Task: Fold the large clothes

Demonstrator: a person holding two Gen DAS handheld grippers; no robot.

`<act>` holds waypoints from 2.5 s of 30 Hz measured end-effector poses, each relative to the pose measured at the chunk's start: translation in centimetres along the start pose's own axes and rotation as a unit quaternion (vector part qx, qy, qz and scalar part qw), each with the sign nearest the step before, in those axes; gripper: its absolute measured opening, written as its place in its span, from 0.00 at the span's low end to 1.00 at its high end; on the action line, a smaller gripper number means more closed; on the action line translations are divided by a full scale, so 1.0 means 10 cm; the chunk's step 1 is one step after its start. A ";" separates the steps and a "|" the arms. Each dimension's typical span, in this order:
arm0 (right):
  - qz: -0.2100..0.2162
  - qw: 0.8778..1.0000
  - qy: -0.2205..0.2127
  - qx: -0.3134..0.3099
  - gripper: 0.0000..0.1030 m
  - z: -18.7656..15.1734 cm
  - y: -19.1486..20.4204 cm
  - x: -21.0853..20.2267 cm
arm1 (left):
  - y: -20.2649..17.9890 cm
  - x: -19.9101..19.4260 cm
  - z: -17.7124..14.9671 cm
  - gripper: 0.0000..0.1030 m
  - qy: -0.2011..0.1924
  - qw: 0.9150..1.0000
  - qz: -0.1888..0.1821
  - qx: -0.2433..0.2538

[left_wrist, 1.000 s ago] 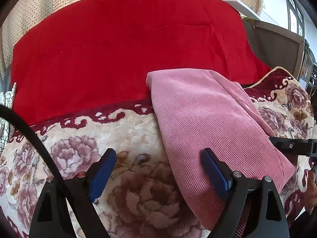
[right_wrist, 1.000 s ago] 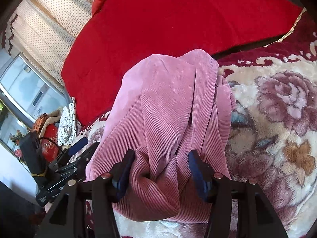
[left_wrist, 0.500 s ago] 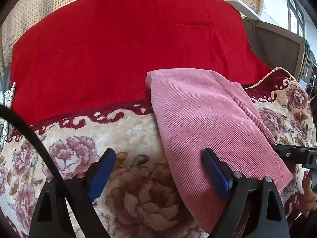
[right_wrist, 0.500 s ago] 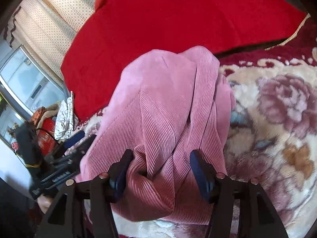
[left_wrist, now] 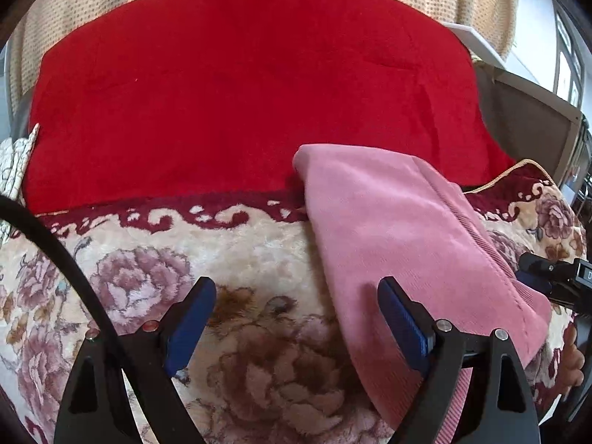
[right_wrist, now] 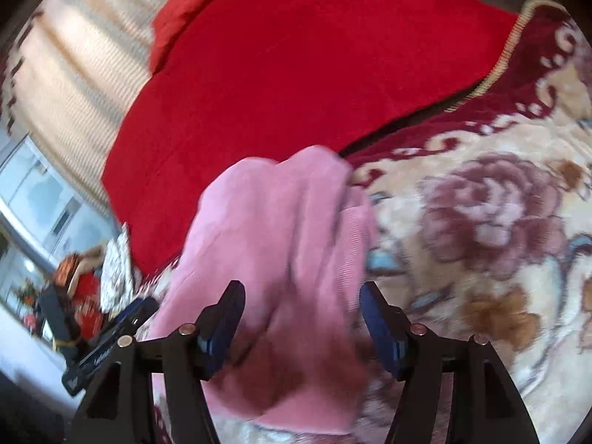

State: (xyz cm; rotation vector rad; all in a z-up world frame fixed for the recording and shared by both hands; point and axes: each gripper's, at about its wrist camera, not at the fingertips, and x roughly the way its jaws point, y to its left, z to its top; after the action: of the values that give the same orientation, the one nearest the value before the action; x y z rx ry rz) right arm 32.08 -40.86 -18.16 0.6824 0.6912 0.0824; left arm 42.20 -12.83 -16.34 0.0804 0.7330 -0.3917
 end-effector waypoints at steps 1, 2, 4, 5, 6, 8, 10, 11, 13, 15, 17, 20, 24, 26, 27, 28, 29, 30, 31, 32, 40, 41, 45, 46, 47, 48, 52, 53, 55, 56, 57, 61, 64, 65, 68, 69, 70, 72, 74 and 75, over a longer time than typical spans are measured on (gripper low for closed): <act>-0.002 1.000 -0.001 0.010 0.66 0.01 -0.06 0.00 | 0.03 0.01 0.01 0.87 0.003 1.000 -0.002 -0.007; -0.004 1.000 -0.002 0.020 0.66 0.03 -0.12 0.00 | 0.05 0.01 0.01 0.87 0.004 1.000 -0.005 -0.013; 0.001 0.999 -0.004 0.039 0.67 0.05 -0.21 -0.02 | 0.10 0.01 0.02 0.87 0.005 0.999 -0.019 -0.027; 0.015 0.999 -0.005 0.045 0.67 0.07 -0.22 -0.04 | 0.11 0.01 0.02 0.87 0.006 0.999 -0.022 -0.029; 0.023 0.999 -0.008 0.046 0.67 0.07 -0.21 -0.05 | 0.10 0.01 0.02 0.87 0.006 0.999 -0.019 -0.026; 0.027 0.999 -0.018 0.032 0.67 0.08 -0.15 -0.07 | 0.07 0.02 0.01 0.87 0.007 1.000 -0.005 -0.011; 0.030 0.999 -0.014 0.016 0.67 0.11 -0.06 -0.01 | 0.05 0.04 0.00 0.87 0.010 1.000 0.001 0.001; 0.033 0.999 -0.011 0.013 0.67 0.13 -0.02 0.03 | 0.03 0.05 -0.01 0.87 0.011 1.000 0.003 0.008; 0.038 0.999 -0.006 0.006 0.67 0.12 0.05 0.09 | 0.00 0.05 -0.01 0.87 0.008 1.000 0.010 0.020; 0.047 0.999 -0.004 -0.004 0.67 0.10 0.11 0.12 | -0.01 0.05 0.00 0.87 0.010 1.000 0.013 0.027; 0.038 0.999 0.008 -0.021 0.67 0.06 0.16 0.20 | -0.03 0.07 -0.01 0.87 0.013 0.999 0.017 0.032; 0.005 0.998 0.043 -0.053 0.67 -0.06 0.23 0.40 | -0.04 0.08 0.00 0.87 0.013 0.999 0.019 0.033; 0.013 0.998 0.034 -0.041 0.67 -0.05 0.19 0.32 | -0.04 0.07 0.00 0.87 0.013 0.999 0.023 0.030; 0.019 0.999 0.025 -0.034 0.67 -0.04 0.16 0.25 | -0.04 0.07 -0.01 0.87 0.013 0.999 0.024 0.030; 0.021 0.999 0.018 -0.033 0.67 -0.03 0.15 0.20 | -0.04 0.07 -0.01 0.87 0.012 0.999 0.024 0.031; 0.024 0.999 0.009 -0.031 0.67 -0.01 0.14 0.15 | -0.04 0.06 -0.01 0.87 0.012 0.999 0.024 0.032; 0.028 0.999 0.000 -0.028 0.67 0.00 0.12 0.10 | -0.04 0.05 -0.01 0.87 0.011 0.999 0.025 0.033; 0.031 0.999 -0.006 -0.023 0.67 0.02 0.11 0.06 | -0.04 0.05 -0.01 0.87 0.011 0.999 0.026 0.033; 0.034 0.999 -0.013 -0.012 0.68 0.04 0.07 0.02 | -0.04 0.05 -0.01 0.87 0.011 0.999 0.026 0.033; 0.035 0.999 -0.016 -0.002 0.70 0.06 0.02 0.01 | -0.04 0.04 -0.01 0.87 0.011 0.999 0.026 0.033; 0.050 0.996 0.020 0.070 0.74 0.12 -0.28 0.09 | -0.03 0.05 0.01 0.87 0.014 0.999 0.025 0.035; 0.056 0.995 0.026 0.078 0.74 0.12 -0.30 0.10 | -0.02 0.06 0.01 0.87 0.017 0.999 0.021 0.033; 0.076 0.991 0.040 0.100 0.74 0.12 -0.40 0.15 | 0.12 0.06 0.05 0.87 0.035 0.999 -0.031 0.000; 0.080 0.990 0.043 0.103 0.74 0.12 -0.42 0.14 | 0.15 0.06 0.06 0.87 0.039 0.998 -0.047 -0.009; 0.084 0.990 0.045 0.105 0.74 0.12 -0.44 0.14 | 0.19 0.05 0.07 0.87 0.042 0.996 -0.073 -0.024; 0.087 0.989 0.046 0.107 0.74 0.12 -0.46 0.14 | 0.23 0.04 0.08 0.87 0.042 0.994 -0.095 -0.037; 0.114 0.985 0.052 0.123 0.75 0.12 -0.57 0.13 | 0.34 0.10 0.08 0.87 0.063 0.977 -0.187 -0.079; 0.121 0.983 0.054 0.125 0.75 0.12 -0.59 0.14 | 0.33 0.15 0.08 0.87 0.074 0.974 -0.196 -0.084; 0.124 0.982 0.059 0.128 0.75 0.13 -0.58 0.20 | 0.32 0.25 0.04 0.87 0.098 0.970 -0.202 -0.091; 0.122 0.982 0.063 0.129 0.75 0.12 -0.58 0.23 | 0.30 0.31 0.03 0.87 0.110 0.969 -0.202 -0.089; 0.121 0.982 0.068 0.127 0.75 0.13 -0.57 0.26 | 0.28 0.34 0.02 0.87 0.117 0.968 -0.203 -0.087; 0.119 0.984 0.086 0.105 0.75 0.13 -0.48 0.39 | 0.23 0.36 0.01 0.87 0.123 0.961 -0.231 -0.093; 0.105 0.985 0.109 0.079 0.75 0.13 -0.34 0.55 | 0.18 0.42 0.00 0.87 0.136 0.953 -0.250 -0.101; 0.106 0.985 0.113 0.074 0.75 0.13 -0.30 0.60 | 0.18 0.44 0.00 0.88 0.139 0.951 -0.254 -0.104; 0.115 0.984 0.119 0.073 0.88 0.15 -0.21 0.72 | 0.18 0.51 0.00 0.89 0.146 0.945 -0.267 -0.117; 0.118 0.983 0.117 0.072 0.93 0.16 -0.18 0.74 | 0.18 0.53 0.00 0.91 0.148 0.944 -0.269 -0.120; 0.121 0.983 0.115 0.072 0.95 0.18 -0.14 0.78 | 0.16 0.56 -0.01 0.91 0.150 0.943 -0.272 -0.122; 0.120 0.984 0.115 0.067 0.95 0.19 -0.09 0.85 | 0.14 0.61 -0.01 0.91 0.154 0.938 -0.280 -0.131; 0.118 0.985 0.109 0.060 0.94 0.17 -0.03 0.91 | 0.12 0.64 -0.02 0.91 0.159 0.934 -0.289 -0.137; 0.116 0.986 0.107 0.055 0.92 0.17 0.00 0.93 | 0.10 0.64 -0.02 0.91 0.160 0.933 -0.291 -0.137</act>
State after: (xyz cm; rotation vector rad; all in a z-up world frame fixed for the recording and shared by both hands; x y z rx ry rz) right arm 40.28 -39.12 -22.42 0.8668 0.8237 0.3382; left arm 46.81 -13.93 -20.82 -0.3540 1.1279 -0.8500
